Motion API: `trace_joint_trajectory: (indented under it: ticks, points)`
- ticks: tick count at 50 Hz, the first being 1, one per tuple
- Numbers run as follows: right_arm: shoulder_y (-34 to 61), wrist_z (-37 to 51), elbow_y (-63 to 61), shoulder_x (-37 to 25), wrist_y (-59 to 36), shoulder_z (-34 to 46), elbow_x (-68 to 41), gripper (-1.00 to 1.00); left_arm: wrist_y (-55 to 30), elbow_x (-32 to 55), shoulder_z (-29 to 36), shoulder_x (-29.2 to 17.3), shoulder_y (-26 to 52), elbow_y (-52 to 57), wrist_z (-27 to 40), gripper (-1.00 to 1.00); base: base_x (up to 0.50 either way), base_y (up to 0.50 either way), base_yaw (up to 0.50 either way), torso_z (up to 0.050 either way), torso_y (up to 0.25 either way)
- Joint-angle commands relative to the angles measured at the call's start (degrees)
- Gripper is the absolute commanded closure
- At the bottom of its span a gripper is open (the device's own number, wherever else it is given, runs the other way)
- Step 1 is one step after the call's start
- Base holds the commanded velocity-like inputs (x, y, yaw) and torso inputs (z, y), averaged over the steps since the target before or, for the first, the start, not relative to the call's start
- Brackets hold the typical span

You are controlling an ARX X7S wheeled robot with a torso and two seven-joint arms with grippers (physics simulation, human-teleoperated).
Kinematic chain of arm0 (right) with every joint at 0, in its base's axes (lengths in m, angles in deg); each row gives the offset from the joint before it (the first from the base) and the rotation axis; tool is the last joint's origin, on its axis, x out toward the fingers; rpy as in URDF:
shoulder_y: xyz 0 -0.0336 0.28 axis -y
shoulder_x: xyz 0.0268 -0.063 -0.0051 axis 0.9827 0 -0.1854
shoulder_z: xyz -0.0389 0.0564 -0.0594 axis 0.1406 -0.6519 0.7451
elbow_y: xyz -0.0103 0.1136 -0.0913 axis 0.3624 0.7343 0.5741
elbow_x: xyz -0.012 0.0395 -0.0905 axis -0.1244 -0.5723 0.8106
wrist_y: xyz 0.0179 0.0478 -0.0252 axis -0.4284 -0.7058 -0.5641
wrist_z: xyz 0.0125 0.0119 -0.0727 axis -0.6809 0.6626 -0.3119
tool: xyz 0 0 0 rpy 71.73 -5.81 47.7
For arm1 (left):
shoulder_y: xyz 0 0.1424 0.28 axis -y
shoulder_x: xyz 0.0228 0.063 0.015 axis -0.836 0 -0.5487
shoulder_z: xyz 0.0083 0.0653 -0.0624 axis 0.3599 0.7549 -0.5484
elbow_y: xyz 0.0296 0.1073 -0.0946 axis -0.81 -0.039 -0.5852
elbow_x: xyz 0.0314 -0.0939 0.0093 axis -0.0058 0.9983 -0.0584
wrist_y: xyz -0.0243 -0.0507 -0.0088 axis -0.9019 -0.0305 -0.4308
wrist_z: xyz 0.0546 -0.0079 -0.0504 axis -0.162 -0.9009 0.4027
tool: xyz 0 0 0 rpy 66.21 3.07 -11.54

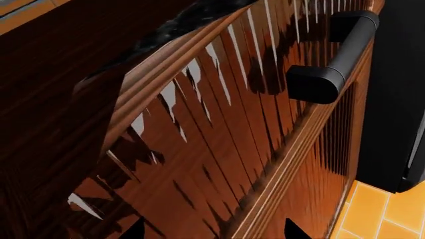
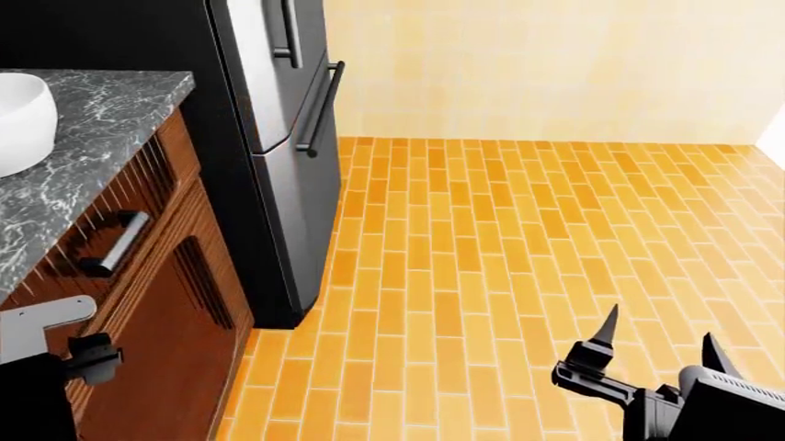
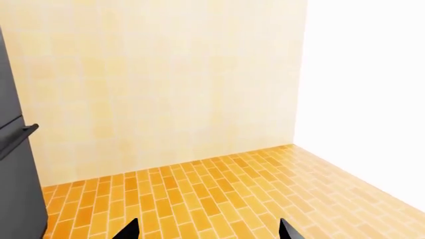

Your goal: Place the bar in the bowl and close the drawer.

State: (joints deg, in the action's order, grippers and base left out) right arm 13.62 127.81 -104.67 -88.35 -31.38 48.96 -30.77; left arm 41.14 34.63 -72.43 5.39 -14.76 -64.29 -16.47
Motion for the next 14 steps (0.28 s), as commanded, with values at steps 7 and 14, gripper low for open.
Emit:
trace_joint_trajectory:
  ticks: [7,14]
  points:
    - [-0.16,-0.77,0.38,0.19,0.50,-0.22,0.26,-1.00,-3.15,-2.58,-3.01,-2.51,-1.52,0.58,4.01,-1.00,0.00,0.00,0.00,0.000,0.000]
    - [-0.79,-0.78,0.55,0.13,1.06,-0.41,0.52,-1.00,-3.03,-2.68,-3.10,-2.31,-1.40,0.17,4.10,-1.00,0.00,0.00,0.00,0.000,0.000]
